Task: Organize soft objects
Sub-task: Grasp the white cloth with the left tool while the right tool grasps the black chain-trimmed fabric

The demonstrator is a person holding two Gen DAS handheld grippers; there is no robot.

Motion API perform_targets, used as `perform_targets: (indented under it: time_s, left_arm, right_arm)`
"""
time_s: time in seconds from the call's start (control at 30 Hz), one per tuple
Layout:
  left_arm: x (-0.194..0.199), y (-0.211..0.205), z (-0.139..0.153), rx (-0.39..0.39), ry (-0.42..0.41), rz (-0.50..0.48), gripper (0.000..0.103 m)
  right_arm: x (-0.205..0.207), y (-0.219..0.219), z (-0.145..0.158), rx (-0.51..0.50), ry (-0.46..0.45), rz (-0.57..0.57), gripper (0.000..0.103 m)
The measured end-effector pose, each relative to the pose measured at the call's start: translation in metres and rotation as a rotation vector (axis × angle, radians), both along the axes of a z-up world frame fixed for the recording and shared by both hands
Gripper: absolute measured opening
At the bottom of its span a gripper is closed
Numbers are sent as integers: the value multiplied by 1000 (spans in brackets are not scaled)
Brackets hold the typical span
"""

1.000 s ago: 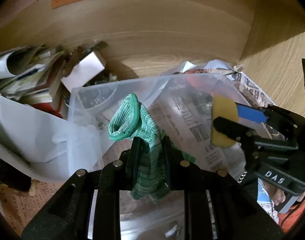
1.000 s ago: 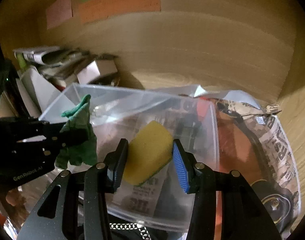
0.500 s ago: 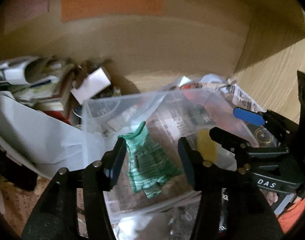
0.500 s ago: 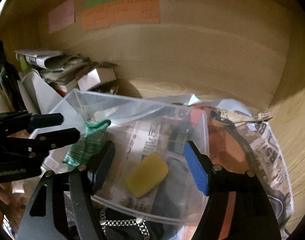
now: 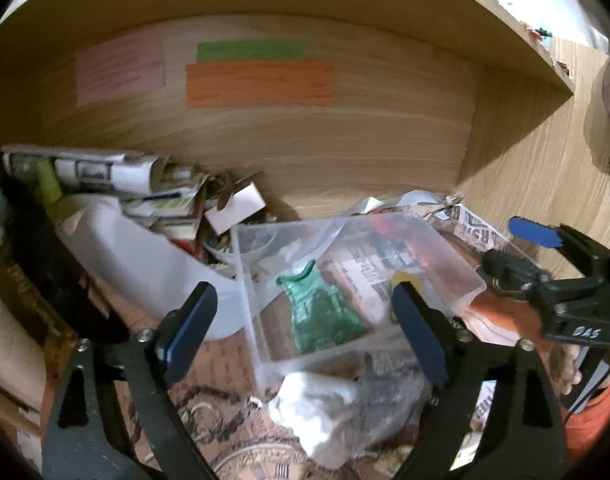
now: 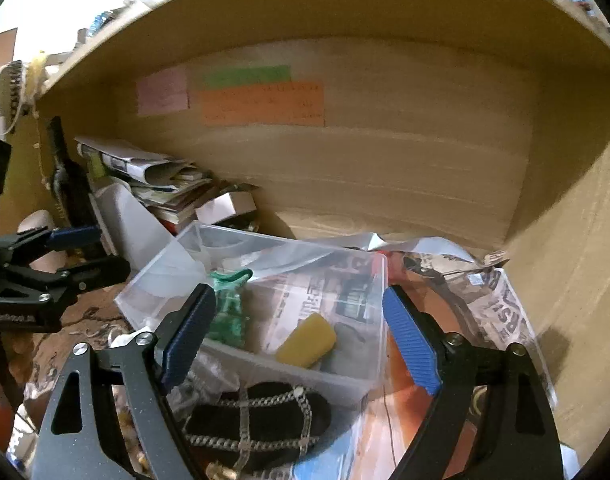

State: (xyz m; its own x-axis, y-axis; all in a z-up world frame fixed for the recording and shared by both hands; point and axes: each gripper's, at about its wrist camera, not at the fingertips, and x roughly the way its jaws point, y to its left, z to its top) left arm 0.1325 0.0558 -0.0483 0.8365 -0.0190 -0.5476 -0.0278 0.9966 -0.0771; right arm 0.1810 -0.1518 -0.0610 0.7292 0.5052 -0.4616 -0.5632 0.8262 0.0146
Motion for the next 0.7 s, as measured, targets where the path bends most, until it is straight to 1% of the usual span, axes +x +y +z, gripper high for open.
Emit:
perform_targets:
  time_s: [0.13, 0.23, 0.43, 0.57, 0.67, 0.7]
  left_arm:
    - [-8, 1, -17, 15, 37, 10, 91]
    - [-11, 3, -32, 6, 80, 13, 91]
    - [-10, 9, -67, -2, 176, 27, 91]
    - [-6, 12, -87, -43, 228, 20, 91]
    - [-4, 9, -95, -66, 243, 4, 87]
    - [-2, 9, -97, -65, 247, -1, 83]
  right_arm:
    - [-13, -7, -6, 8, 6, 3, 85]
    - [-17, -8, -18, -2, 38, 4, 85]
    - [-16, -5, -51, -26, 153, 32, 85]
    - [-15, 4, -71, -53, 220, 60, 85]
    - [-15, 9, -82, -82, 244, 72, 85]
    - [-14, 9, -85, -84, 252, 74, 85]
